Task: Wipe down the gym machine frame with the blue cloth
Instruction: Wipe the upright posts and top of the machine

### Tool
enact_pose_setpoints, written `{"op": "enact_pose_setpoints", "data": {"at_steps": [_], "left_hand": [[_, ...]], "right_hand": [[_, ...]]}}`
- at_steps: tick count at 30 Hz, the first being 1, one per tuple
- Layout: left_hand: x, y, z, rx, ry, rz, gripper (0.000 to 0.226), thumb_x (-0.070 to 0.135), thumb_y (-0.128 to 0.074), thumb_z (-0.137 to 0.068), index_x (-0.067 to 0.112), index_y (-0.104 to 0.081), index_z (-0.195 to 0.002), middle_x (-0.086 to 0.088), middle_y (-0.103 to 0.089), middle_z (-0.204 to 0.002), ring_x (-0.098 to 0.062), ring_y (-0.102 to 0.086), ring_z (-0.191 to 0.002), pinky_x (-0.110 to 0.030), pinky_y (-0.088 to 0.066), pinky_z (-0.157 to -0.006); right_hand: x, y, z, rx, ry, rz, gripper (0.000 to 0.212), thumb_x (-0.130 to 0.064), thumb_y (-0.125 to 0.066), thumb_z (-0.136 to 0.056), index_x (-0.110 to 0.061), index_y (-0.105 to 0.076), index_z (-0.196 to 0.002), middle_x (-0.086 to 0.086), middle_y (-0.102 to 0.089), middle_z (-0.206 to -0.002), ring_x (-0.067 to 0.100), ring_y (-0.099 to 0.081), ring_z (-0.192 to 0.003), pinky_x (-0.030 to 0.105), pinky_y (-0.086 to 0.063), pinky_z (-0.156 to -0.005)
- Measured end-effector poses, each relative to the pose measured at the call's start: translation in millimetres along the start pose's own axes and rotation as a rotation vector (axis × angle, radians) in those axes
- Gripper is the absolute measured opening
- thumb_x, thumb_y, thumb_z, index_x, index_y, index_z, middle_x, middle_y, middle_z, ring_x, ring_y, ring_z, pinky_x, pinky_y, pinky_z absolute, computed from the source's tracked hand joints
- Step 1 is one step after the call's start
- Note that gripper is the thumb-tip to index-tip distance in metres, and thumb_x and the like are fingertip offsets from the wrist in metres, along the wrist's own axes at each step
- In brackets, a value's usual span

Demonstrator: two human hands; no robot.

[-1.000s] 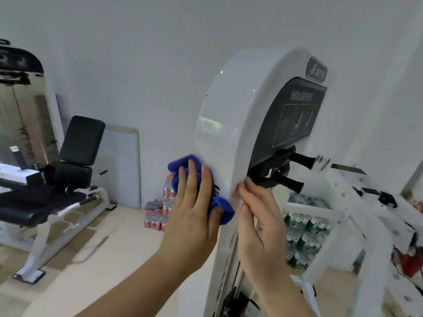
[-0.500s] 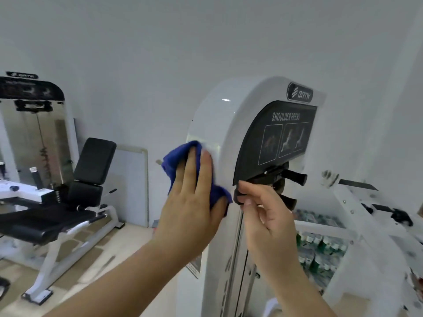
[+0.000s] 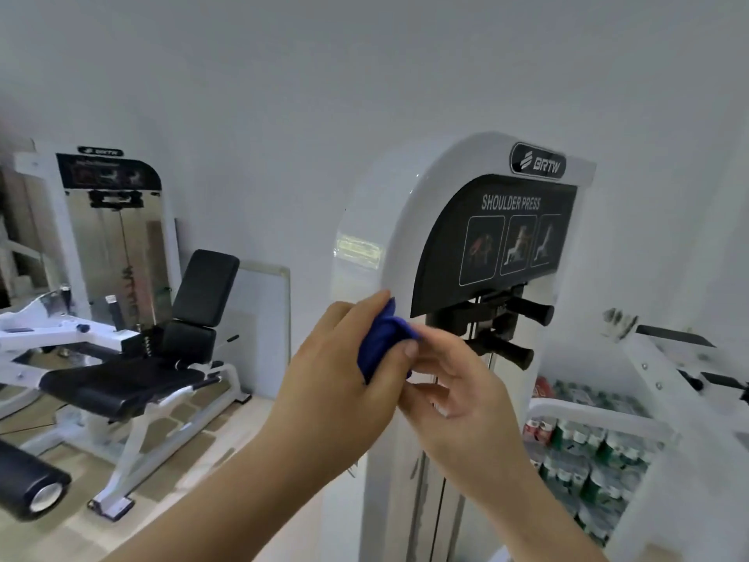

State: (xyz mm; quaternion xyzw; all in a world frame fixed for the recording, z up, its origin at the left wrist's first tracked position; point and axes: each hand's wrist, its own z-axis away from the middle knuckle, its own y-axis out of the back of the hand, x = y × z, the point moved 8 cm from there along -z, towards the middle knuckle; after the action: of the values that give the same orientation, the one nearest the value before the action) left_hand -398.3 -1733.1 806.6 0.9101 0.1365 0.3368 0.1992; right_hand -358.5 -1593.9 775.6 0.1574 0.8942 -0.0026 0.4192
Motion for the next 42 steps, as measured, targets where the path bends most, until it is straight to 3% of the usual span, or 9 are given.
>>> {"op": "enact_pose_setpoints", "data": {"at_steps": [3,8,13,18,20,23,27,36,42], "left_hand": [[2.8,13.1,-4.2,-0.036,-0.018,0.114,0.040,0.043,-0.066,-0.092,0.048,-0.056,-0.130,0.031,-0.065,-0.106,0.007,-0.061,-0.101,-0.012,-0.051,-0.082],[4.8,25.0,-24.6,0.088,-0.054,0.152,0.033,0.043,-0.081,-0.079,0.042,-0.054,-0.100,0.026,-0.064,-0.097,0.002,-0.064,-0.090,-0.013,-0.051,-0.072],[15.7,38.0,-58.7,0.206,-0.124,0.177,0.015,0.035,-0.082,-0.080,0.033,-0.066,-0.080,0.014,-0.061,-0.089,-0.004,-0.063,-0.087,-0.018,-0.051,-0.072],[11.4,21.7,-70.8,-0.092,-0.108,0.360,0.017,0.033,-0.061,-0.099,0.035,-0.076,-0.090,0.013,-0.074,-0.090,-0.007,-0.070,-0.089,-0.031,-0.057,-0.079],[8.0,33.4,-73.5,-0.054,-0.148,0.382,0.016,0.030,-0.059,-0.101,0.037,-0.074,-0.102,0.016,-0.076,-0.094,-0.009,-0.072,-0.092,-0.029,-0.059,-0.080],[2.0,57.9,-85.7,0.182,-0.349,0.057,0.022,0.031,-0.060,-0.098,0.029,-0.072,-0.116,0.019,-0.071,-0.104,-0.010,-0.070,-0.093,-0.031,-0.060,-0.075],[-13.9,37.3,-113.2,0.095,-0.293,-0.013,0.046,0.049,-0.051,-0.098,0.034,-0.056,-0.142,0.021,-0.054,-0.136,-0.004,-0.052,-0.126,-0.027,-0.046,-0.101],[-21.8,38.6,-139.6,0.225,-0.379,0.048,0.025,0.026,-0.062,-0.096,0.025,-0.074,-0.118,0.016,-0.065,-0.119,-0.013,-0.061,-0.111,-0.037,-0.053,-0.089],[-16.5,47.5,-166.2,0.224,-0.354,0.128,0.018,0.019,-0.066,-0.086,0.025,-0.080,-0.096,0.015,-0.069,-0.099,-0.017,-0.068,-0.096,-0.039,-0.056,-0.078]], "right_hand": [[-11.6,2.5,-7.0,0.060,-0.022,-0.076,0.021,0.004,-0.068,-0.092,-0.014,-0.071,-0.103,0.003,-0.076,-0.094,0.018,-0.073,-0.088,0.029,-0.060,-0.075],[-21.0,10.8,-9.4,0.408,0.041,-0.103,0.025,0.003,-0.071,-0.089,-0.019,-0.060,-0.096,0.003,-0.070,-0.088,0.024,-0.071,-0.076,0.046,-0.062,-0.069],[-34.9,-20.7,-7.9,0.270,0.291,0.036,0.056,0.002,-0.073,-0.083,-0.018,-0.056,-0.133,0.008,-0.058,-0.135,0.031,-0.062,-0.121,0.037,-0.060,-0.088],[-25.6,-10.2,-25.3,0.401,0.378,0.331,0.059,-0.011,-0.084,-0.081,-0.020,-0.058,-0.133,0.000,-0.058,-0.136,0.020,-0.060,-0.125,0.031,-0.055,-0.095],[-27.0,0.6,-37.0,0.457,0.342,0.363,0.049,-0.009,-0.082,-0.084,-0.020,-0.061,-0.127,-0.005,-0.063,-0.124,0.016,-0.064,-0.115,0.031,-0.056,-0.090],[-33.3,30.0,-68.1,0.525,0.235,0.274,0.041,-0.011,-0.080,-0.086,-0.024,-0.064,-0.121,-0.012,-0.068,-0.112,0.011,-0.066,-0.108,0.031,-0.057,-0.090],[-47.3,52.7,-105.0,0.582,0.183,0.373,0.038,-0.017,-0.077,-0.087,-0.025,-0.062,-0.121,-0.008,-0.059,-0.118,0.004,-0.059,-0.107,0.034,-0.052,-0.096],[-29.3,-16.0,-61.8,0.303,0.636,0.732,0.058,-0.028,-0.064,-0.094,-0.011,-0.046,-0.147,0.007,-0.035,-0.158,0.034,-0.043,-0.144,0.048,-0.042,-0.113],[-64.2,44.3,-157.8,0.400,0.425,0.494,0.052,-0.034,-0.058,-0.097,-0.018,-0.049,-0.145,0.000,-0.047,-0.151,0.020,-0.043,-0.142,0.049,-0.041,-0.113]]}}
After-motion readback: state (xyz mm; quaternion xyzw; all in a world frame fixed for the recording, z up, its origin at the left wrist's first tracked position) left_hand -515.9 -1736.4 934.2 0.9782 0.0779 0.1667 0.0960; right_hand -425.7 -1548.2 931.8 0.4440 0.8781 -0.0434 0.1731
